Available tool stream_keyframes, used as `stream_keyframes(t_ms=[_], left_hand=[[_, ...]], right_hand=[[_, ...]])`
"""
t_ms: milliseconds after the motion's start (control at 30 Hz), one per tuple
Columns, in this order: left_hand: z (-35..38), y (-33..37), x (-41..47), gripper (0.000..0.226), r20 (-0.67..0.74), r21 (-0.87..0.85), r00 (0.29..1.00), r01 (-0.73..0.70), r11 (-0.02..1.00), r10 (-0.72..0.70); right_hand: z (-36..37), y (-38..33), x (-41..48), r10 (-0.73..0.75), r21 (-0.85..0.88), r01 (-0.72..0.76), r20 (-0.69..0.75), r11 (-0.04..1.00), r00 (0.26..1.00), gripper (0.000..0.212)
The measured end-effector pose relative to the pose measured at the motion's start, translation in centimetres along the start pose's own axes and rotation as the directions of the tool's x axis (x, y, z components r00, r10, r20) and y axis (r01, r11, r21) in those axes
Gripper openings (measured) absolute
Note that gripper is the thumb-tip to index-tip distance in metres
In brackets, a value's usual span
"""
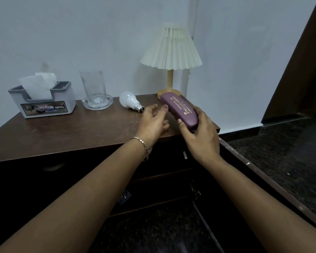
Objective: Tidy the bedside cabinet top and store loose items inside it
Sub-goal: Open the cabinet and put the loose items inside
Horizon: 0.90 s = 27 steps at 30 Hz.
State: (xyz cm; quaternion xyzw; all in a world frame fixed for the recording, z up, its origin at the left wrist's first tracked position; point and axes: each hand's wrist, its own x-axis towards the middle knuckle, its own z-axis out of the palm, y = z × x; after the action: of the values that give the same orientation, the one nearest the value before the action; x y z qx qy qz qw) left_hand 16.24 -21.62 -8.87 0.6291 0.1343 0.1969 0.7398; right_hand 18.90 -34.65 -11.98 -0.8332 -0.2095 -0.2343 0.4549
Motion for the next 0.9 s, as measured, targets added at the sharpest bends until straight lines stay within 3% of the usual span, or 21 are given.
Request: stream_keyframes(t_ms=[100, 233, 300, 567, 900], left_hand=[[-0.2, 0.0, -3.1, 0.058, 0.111, -0.202, 0.991, 0.099, 0.974, -0.077], [-1.2, -0.7, -6.6, 0.028, 0.29, -0.284, 0.952, 0.185, 0.941, -0.1], [-1.6, -1.3, -7.9, 0.025, 0.343, -0.291, 0.93, 0.24, 0.926, -0.133], [-2.8, -5.1, -10.5, 0.029, 0.413, -0.296, 0.877, 0.386, 0.873, -0.248], [-3.2, -10.3, -9.3, 0.017, 0.35, -0.211, 0.828, 0.526, 0.824, -0.439]], right_hand=[[-1.6, -0.4, -2.5, 0.007, 0.102, -0.004, -0.034, 0.995, 0.999, 0.061], [-3.0, 0.3, -5.7, -0.093, 0.229, 0.098, -0.036, 0.968, 0.995, 0.063], [-3.0, 1.1, -7.0, -0.157, 0.221, 0.16, -0.03, 0.962, 0.987, 0.062], [-2.7, 2.8, -10.6, -0.238, 0.201, 0.229, 0.021, 0.952, 0.971, 0.056], [-0.2, 6.9, -12.7, -0.151, 0.075, 0.139, 0.182, 0.987, 0.972, 0.054]])
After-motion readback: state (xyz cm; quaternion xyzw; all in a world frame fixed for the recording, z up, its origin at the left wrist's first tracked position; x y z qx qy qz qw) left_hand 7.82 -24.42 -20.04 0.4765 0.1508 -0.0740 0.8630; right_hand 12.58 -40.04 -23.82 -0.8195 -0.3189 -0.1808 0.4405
